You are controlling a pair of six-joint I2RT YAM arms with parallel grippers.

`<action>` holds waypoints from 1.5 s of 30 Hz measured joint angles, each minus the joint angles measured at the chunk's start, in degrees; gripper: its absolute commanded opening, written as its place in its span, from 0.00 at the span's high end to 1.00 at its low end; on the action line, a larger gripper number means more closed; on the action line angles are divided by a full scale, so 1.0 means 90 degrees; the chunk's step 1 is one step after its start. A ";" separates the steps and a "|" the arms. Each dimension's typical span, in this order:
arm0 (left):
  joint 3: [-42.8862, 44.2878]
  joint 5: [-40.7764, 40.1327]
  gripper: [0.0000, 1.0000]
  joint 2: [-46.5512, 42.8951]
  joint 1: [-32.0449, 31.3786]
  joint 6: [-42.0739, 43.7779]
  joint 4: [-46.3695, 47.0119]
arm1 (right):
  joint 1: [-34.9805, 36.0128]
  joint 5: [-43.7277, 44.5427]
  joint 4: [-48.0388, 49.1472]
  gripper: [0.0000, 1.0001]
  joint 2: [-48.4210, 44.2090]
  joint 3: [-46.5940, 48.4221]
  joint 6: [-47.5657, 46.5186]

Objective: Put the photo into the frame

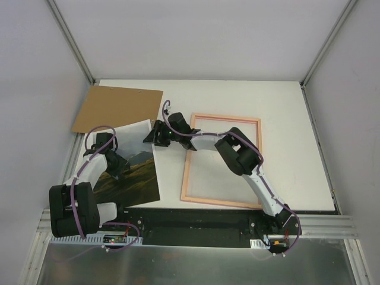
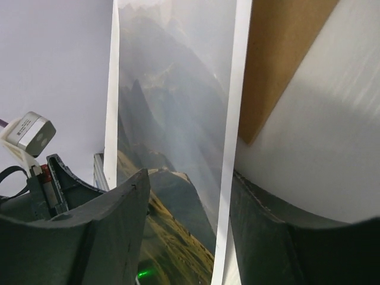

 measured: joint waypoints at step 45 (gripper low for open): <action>0.3130 -0.3441 0.43 0.0459 -0.6625 0.0670 -0.1858 | 0.0005 0.1214 -0.3252 0.99 -0.3128 -0.1549 -0.0100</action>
